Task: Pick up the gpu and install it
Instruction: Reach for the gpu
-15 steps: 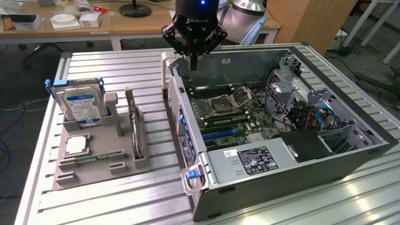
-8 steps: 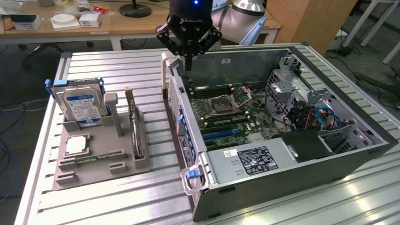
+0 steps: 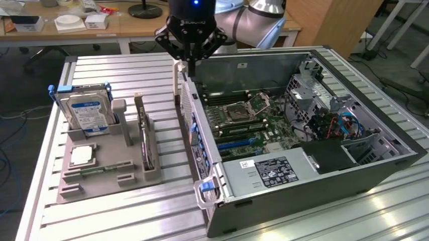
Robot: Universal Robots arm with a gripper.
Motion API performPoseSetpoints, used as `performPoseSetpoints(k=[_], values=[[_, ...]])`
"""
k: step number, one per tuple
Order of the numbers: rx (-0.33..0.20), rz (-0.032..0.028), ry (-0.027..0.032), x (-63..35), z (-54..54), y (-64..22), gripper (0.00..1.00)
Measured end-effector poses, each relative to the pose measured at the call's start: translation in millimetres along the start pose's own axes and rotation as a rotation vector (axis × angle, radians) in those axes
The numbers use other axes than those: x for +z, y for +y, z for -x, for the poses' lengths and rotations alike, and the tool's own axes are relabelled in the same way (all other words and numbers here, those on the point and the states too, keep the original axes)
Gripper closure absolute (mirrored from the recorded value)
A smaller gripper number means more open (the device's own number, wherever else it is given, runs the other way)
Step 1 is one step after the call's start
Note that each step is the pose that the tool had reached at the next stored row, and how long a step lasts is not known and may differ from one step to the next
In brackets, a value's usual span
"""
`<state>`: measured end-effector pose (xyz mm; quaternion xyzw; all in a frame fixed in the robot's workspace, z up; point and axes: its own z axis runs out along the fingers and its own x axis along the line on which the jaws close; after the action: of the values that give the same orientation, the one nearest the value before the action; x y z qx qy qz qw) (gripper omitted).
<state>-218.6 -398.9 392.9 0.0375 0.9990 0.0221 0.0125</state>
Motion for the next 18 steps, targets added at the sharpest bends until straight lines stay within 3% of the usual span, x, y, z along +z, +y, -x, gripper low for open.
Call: performPoseSetpoints(k=[18], values=[[0.0, -0.0001, 0.0, -1.4, -67.0, -5.0, 0.9]])
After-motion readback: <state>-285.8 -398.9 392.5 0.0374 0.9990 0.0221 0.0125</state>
